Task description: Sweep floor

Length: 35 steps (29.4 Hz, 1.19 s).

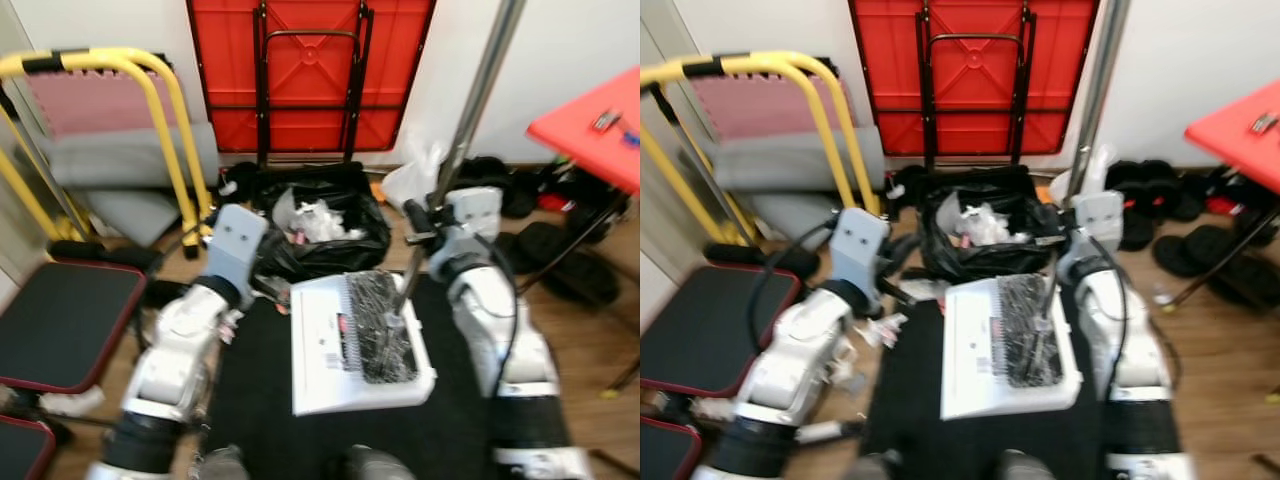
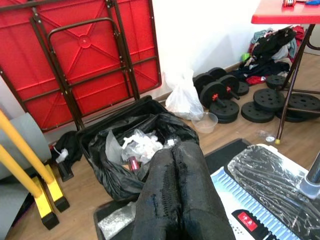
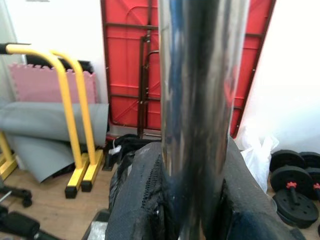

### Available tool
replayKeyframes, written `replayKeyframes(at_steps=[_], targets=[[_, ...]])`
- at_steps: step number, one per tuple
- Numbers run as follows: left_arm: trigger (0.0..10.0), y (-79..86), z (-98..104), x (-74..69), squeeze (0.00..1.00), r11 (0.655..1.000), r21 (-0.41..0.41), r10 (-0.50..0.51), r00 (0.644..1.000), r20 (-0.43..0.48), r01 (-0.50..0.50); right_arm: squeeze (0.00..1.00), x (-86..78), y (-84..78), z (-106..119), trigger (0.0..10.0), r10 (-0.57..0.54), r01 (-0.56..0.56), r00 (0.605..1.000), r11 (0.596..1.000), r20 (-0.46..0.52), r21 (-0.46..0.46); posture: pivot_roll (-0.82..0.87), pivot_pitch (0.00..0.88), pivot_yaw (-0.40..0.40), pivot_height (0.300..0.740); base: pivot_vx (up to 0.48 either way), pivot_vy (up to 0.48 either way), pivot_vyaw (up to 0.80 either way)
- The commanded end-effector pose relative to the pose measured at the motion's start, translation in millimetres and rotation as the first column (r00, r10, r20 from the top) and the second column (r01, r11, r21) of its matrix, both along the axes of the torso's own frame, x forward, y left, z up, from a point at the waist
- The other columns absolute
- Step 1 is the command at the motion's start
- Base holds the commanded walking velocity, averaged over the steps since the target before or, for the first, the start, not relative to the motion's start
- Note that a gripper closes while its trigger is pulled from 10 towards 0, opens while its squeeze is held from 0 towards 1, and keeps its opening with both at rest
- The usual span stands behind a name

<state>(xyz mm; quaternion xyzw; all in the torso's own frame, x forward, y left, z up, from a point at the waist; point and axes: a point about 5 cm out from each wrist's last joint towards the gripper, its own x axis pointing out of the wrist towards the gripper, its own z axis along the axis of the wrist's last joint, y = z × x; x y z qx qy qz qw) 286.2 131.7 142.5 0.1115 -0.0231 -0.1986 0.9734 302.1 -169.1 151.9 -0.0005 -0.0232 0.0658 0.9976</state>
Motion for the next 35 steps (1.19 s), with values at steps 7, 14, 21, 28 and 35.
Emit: replayKeyframes(at_steps=[7, 14, 21, 28, 35], targets=[[10.0, -0.1, 1.4, -1.7, 0.0, 1.0, -0.004, -0.027, 1.0, -0.009, 0.027, 0.0, 1.4, -2.8, 16.7, 10.0, -0.013, 0.013, 0.997, 1.0, 0.081, 0.009, -0.14, 0.047, -0.131, 0.74, 0.0, -0.301, 0.0], [10.0, -0.6, 1.0, -1.5, 0.0, 1.0, -0.016, -0.024, 1.0, -0.014, 0.024, 0.0, 1.5, -2.8, 16.3, 10.0, -0.011, 0.01, 0.997, 1.0, 0.08, 0.007, -0.14, 0.045, -0.132, 0.74, 0.0, -0.312, 0.0], [10.0, -0.1, 1.5, -0.3, 0.0, 1.0, -0.023, -0.006, 1.0, -0.011, 0.005, 0.0, 1.2, -2.2, 16.0, 10.0, -0.009, 0.009, 0.997, 1.0, 0.079, 0.006, -0.14, 0.045, -0.131, 0.74, 0.0, 0.0, 0.0], [10.0, 1.6, 1.5, 1.5, 0.0, 1.0, -0.019, 0.012, 1.0, -0.016, -0.013, 0.0, 1.7, -1.7, 15.4, 10.0, -0.011, 0.011, 0.997, 1.0, 0.075, 0.002, -0.14, 0.046, -0.13, 0.74, 0.0, 0.0, 0.0], [10.0, 1.8, 1.8, 1.6, 0.0, 1.0, -0.02, 0.016, 1.0, -0.014, -0.017, 0.0, 1.6, -2.5, 14.6, 10.0, -0.014, 0.015, 0.997, 1.0, 0.071, 0.0, -0.14, 0.049, -0.129, 0.74, 0.0, 0.0, 0.0]])
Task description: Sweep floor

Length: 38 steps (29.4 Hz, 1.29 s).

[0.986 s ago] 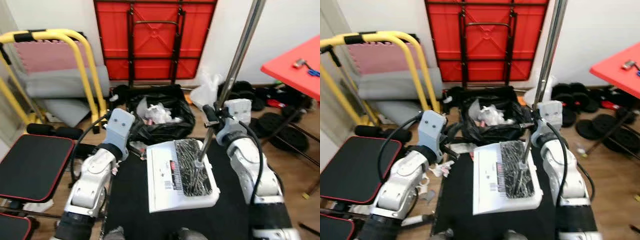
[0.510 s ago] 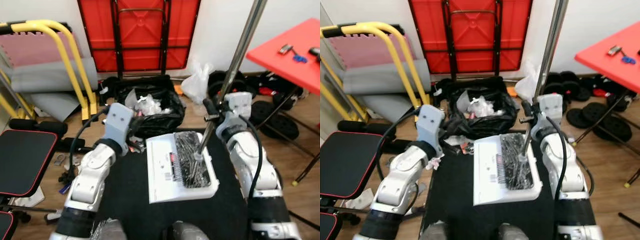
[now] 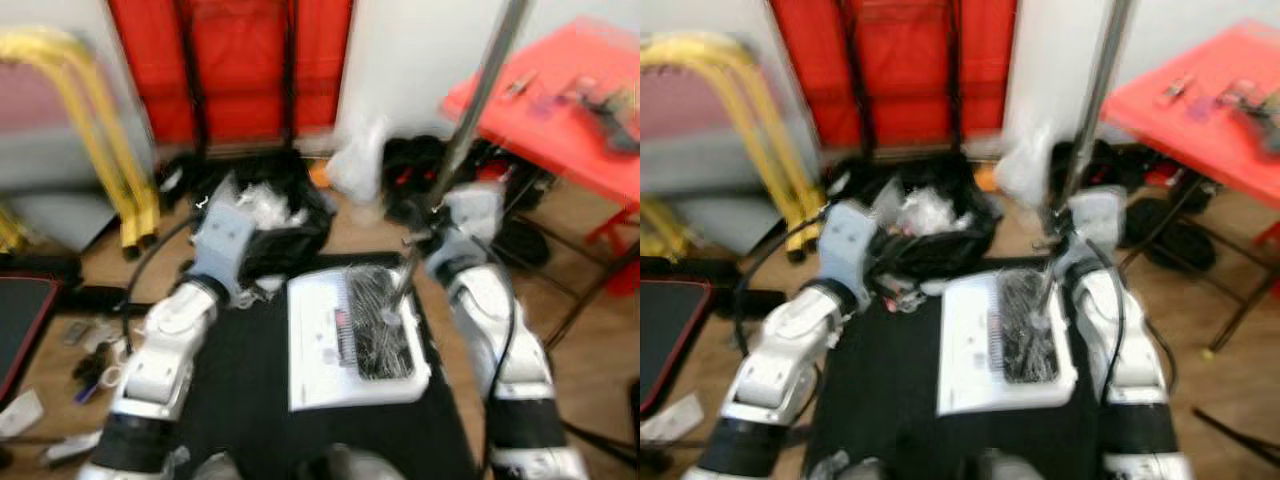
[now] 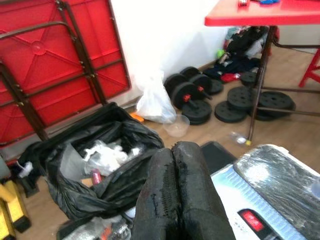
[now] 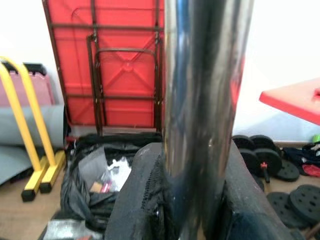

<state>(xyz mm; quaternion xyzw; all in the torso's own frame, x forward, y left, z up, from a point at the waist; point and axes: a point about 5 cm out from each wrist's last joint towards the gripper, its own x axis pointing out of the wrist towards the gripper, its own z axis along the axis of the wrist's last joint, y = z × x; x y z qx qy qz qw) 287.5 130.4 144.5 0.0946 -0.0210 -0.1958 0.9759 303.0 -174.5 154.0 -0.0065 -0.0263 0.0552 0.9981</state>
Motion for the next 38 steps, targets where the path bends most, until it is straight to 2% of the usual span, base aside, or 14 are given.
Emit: replayKeyframes(at_steps=[1, 6, 15, 18, 38], targets=[[10.0, 3.2, -0.2, 0.3, 0.0, 1.0, 0.006, 0.011, 1.0, -0.005, -0.011, 0.0, 0.6, 2.7, 12.3, 10.0, 0.006, -0.007, 0.998, 1.0, 0.063, 0.009, -0.14, 0.049, -0.129, 0.74, 0.0, 0.0, 0.0], [10.0, 3.2, -3.8, 1.2, 0.0, 1.0, 0.002, 0.003, 0.999, -0.047, -0.003, 0.0, 0.5, 2.7, 12.1, 10.0, 0.006, -0.006, 0.998, 1.0, 0.061, 0.009, -0.14, 0.051, -0.129, 0.74, 0.0, 0.288, 0.0], [10.0, 4.8, -4.4, 2.0, 0.0, 1.0, 0.009, 0.02, 0.999, -0.045, -0.02, 0.0, 0.4, 2.9, 12.1, 10.0, 0.007, -0.008, 0.998, 1.0, 0.06, 0.008, -0.14, 0.053, -0.13, 0.74, 0.0, 0.48, 0.0], [10.0, 5.2, -2.3, 2.0, 0.0, 1.0, -0.019, 0.023, 0.999, -0.028, -0.024, 0.0, 0.3, 3.0, 12.0, 10.0, 0.008, -0.008, 0.998, 1.0, 0.06, 0.008, -0.14, 0.052, -0.13, 0.74, 0.0, 0.428, 0.0], [10.0, 5.9, -1.6, 2.9, 0.0, 0.999, 0.009, 0.031, 0.999, -0.017, -0.031, 0.0, 0.1, 3.0, 11.2, 10.0, 0.011, -0.011, 0.998, 1.0, 0.058, 0.01, -0.14, 0.055, -0.128, 0.74, 0.0, 0.0, 0.0]])
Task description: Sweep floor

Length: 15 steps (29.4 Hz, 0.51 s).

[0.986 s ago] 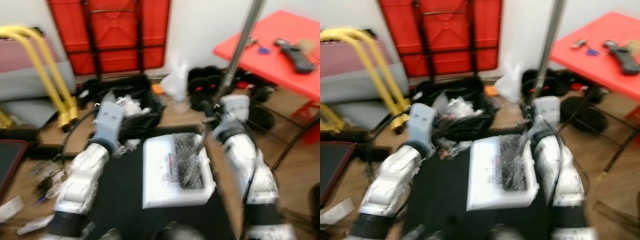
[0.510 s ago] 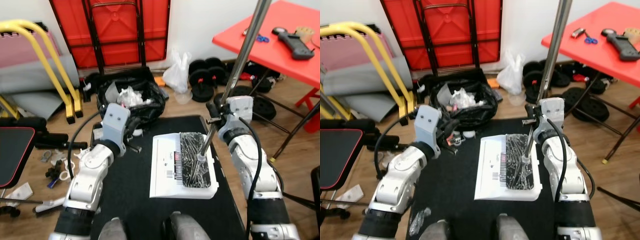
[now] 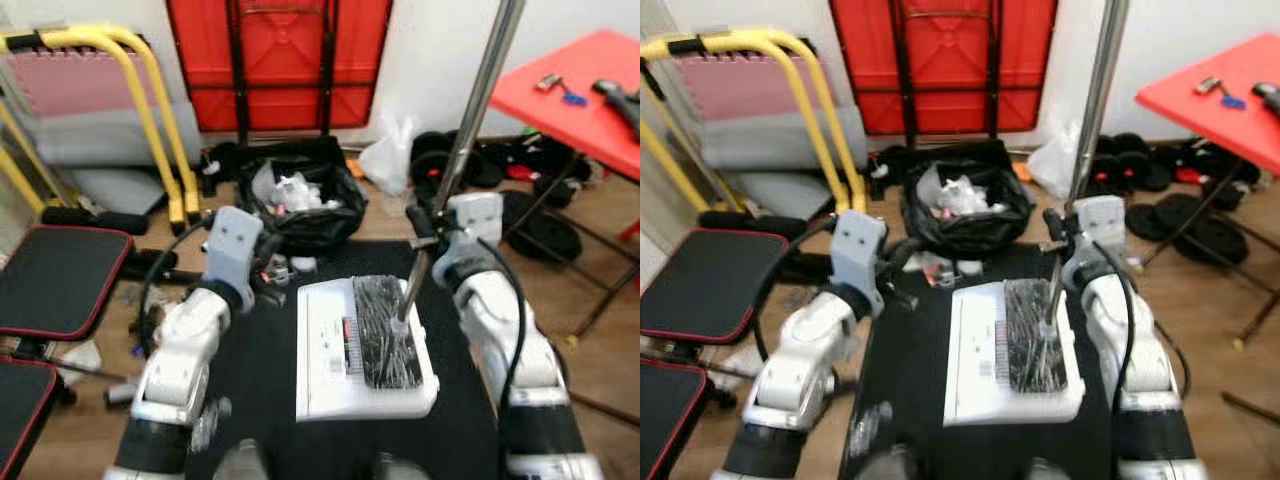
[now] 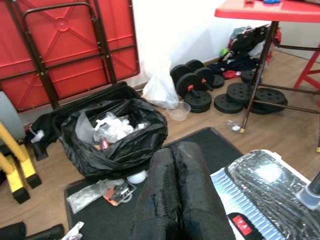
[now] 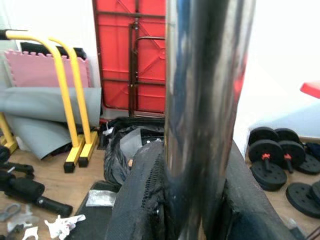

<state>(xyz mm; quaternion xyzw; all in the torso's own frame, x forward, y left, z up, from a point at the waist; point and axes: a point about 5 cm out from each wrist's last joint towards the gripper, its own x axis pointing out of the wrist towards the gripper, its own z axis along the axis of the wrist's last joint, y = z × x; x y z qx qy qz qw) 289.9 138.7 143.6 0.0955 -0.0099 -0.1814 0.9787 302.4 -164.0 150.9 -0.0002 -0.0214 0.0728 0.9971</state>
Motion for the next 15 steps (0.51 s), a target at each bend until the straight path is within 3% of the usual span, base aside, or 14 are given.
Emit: replayKeyframes(at_steps=[1, 8, 10, 15], targets=[[10.0, -2.4, -1, 0.4, 0.0, 1.0, 0.004, 0.0, 1.0, 0.002, 0.0, 0.0, 0.7, -7.4, 14, 10.0, -0.025, 0.025, 0.997, 1.0, 0.069, 0.002, -0.14, 0.055, -0.128, 0.74, 0.0, 0.0, 0.0], [10.0, -2.4, 0, 0.2, 0.0, 1.0, 0.01, -0.001, 1.0, 0.009, 0.001, 0.0, 6.0, -13.0, 16, 10.0, -0.079, 0.08, 0.996, 0.997, 0.046, -0.022, -0.14, 0.058, -0.127, 0.74, 0.0, 0.0, 0.0], [10.0, -2.4, 0, 0.2, 0.0, 1.0, 0.013, -0.001, 1.0, 0.011, 0.001, 0.0, 8.7, -15.7, 20, 10.0, -0.088, 0.093, 0.993, 0.994, 0.077, -0.062, -0.14, 0.059, -0.126, 0.725, 0.0, 0.0, 0.0], [10.0, -2.4, 1, 0.2, 0.0, 1.0, 0.019, -0.001, 1.0, 0.017, 0.001, 0.0, 9.9, -18.4, 23, 10.0, -0.101, 0.108, 0.99, 0.992, 0.094, -0.066, -0.14, 0.059, -0.126, 0.715, 0.0, 0.0, 0.0]])
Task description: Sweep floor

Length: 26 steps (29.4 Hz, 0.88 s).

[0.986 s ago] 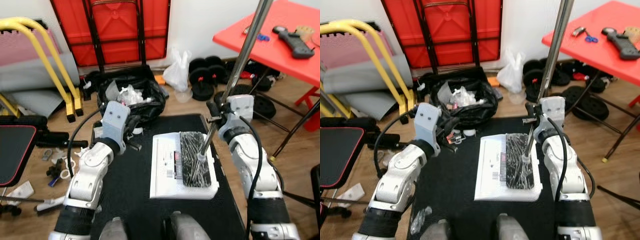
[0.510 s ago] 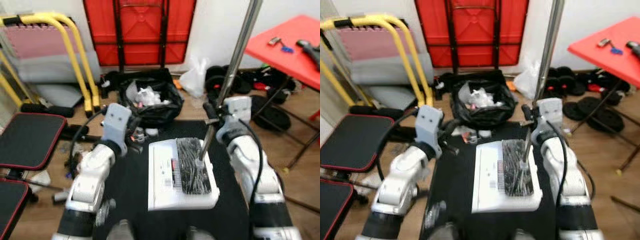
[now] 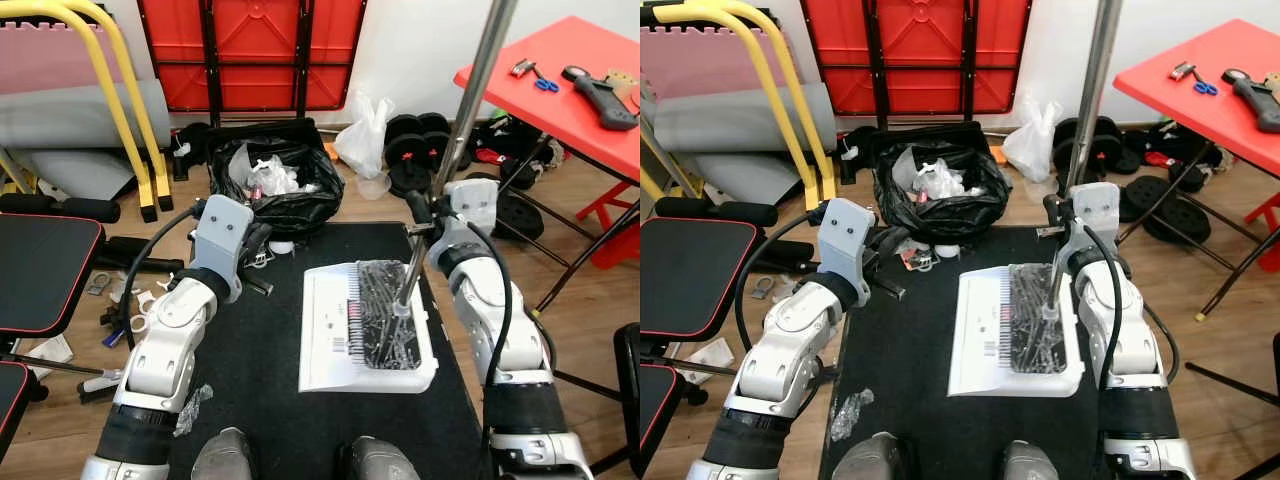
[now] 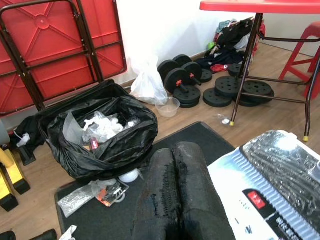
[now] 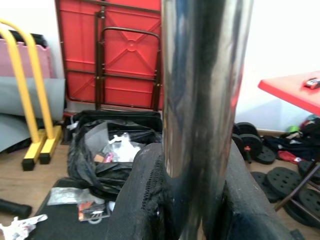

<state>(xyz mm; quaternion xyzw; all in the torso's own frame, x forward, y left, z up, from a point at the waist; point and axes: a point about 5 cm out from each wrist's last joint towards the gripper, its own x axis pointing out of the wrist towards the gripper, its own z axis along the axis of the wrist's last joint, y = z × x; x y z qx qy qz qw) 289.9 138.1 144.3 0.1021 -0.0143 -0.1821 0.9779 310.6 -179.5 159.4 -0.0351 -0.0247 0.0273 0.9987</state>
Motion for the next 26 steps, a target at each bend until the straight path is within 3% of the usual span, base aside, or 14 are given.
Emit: replayKeyframes(at_steps=[1, 12, 26], targets=[[10.0, -1.8, 0, 0.3, 0.0, 1.0, 0.01, 0.001, 1.0, 0.008, -0.001, 0.0, 2.0, -3.6, 15, 10.0, -0.012, 0.012, 0.996, 1.0, 0.083, -0.008, -0.14, 0.059, -0.126, 0.71, 0.0, 0.0, 0.0], [10.0, -2.2, 1, 0.0, 0.0, 1.0, 0.016, 0.004, 1.0, 0.019, -0.004, 0.0, 3.4, -4.9, 18, 10.0, -0.02, 0.023, 0.994, 0.999, 0.103, -0.034, -0.14, 0.058, -0.123, 0.68, 0.0, 0.0, 0.0], [10.0, -8.9, 6, -3.5, 0.0, 1.0, 0.006, -0.023, 0.998, 0.05, 0.023, 0.0, 22.8, -16.4, 42, 10.0, -0.06, 0.073, 0.981, 0.995, 0.183, -0.066, -0.13, 0.06, -0.125, 0.65, 0.0, 0.0, 0.0]])
